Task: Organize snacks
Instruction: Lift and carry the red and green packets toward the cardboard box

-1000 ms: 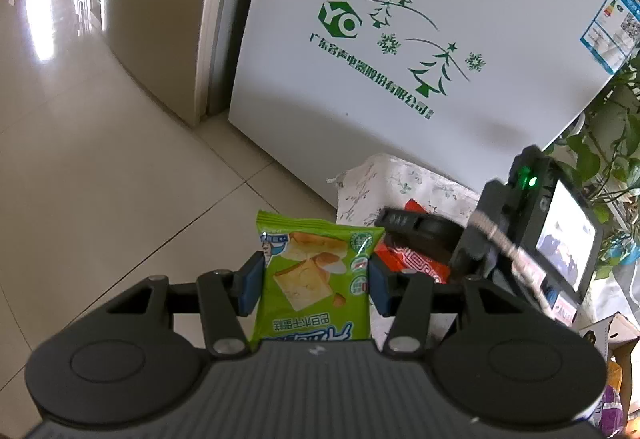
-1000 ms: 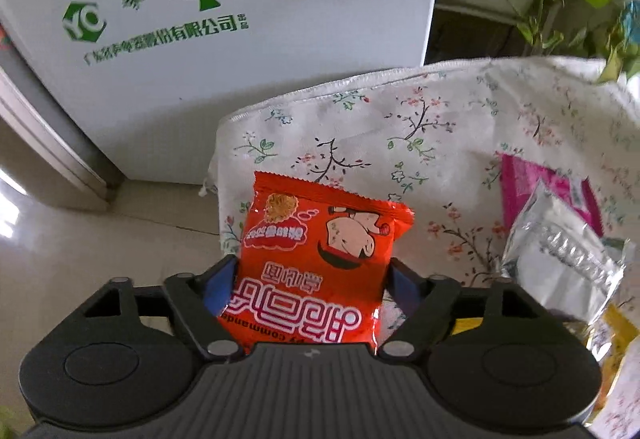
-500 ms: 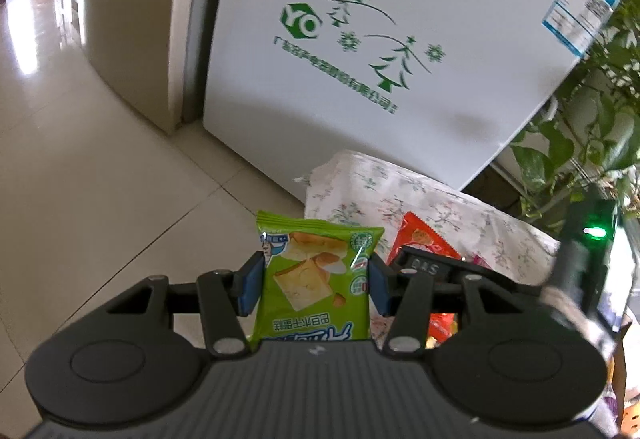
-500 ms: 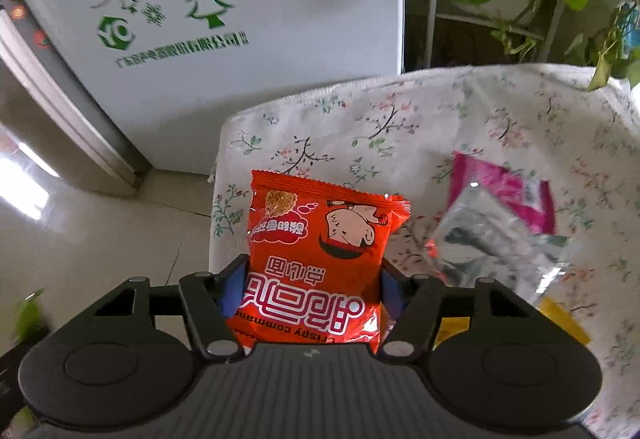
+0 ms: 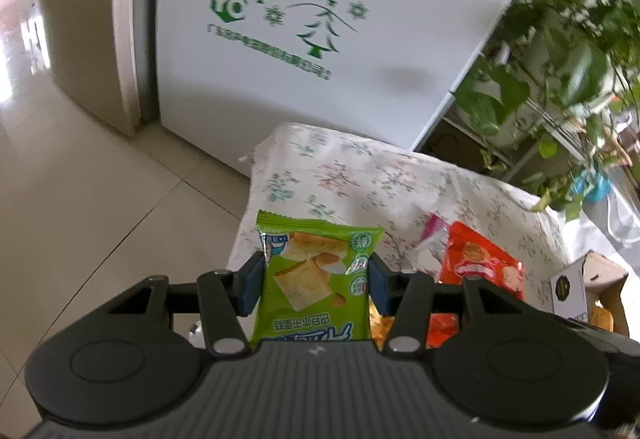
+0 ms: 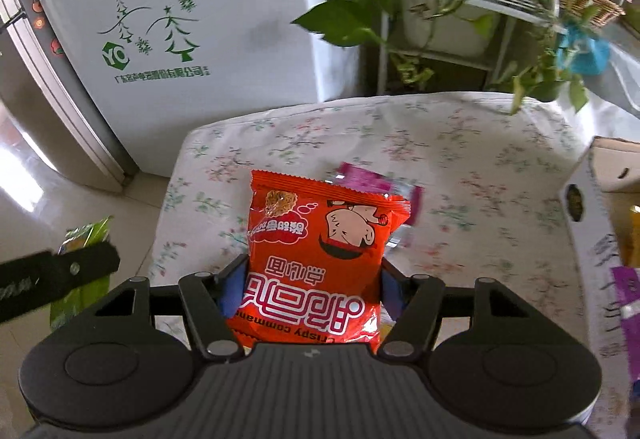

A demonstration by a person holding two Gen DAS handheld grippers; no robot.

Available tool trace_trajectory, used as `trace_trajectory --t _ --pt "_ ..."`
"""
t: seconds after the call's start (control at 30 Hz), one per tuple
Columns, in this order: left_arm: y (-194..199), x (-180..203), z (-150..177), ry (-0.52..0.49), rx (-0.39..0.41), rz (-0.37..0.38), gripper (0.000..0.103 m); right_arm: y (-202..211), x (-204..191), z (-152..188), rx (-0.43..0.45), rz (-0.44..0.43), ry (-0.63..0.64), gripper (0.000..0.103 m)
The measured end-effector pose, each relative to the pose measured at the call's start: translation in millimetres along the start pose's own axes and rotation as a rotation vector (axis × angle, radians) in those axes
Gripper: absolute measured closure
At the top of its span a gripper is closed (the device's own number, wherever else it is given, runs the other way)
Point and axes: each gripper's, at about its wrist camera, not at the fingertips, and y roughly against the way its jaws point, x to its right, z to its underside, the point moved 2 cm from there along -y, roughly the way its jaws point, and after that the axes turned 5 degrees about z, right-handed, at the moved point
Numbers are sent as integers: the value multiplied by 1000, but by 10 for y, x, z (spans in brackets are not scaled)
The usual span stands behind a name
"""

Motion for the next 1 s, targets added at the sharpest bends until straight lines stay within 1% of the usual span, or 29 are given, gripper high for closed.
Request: trace_trajectory --t 0.23,0.4,0.6,0.73,0.87,1.0 --pt "-82 302 136 -65 -21 3 51 154 397 118 20 -4 -12 31" --pt "-161 490 247 -100 -38 12 51 179 603 200 38 -13 -15 31" --pt "-227 694 347 -141 -53 24 51 122 797 255 43 -33 -58 31" --pt "-226 837 370 -164 -56 56 51 168 896 217 45 -52 -89 31" --pt "-189 1004 391 -201 -46 94 51 331 931 183 107 -50 -65 31" --pt "-165 1149 408 -228 -34 124 51 399 1071 161 120 -57 -80 31"
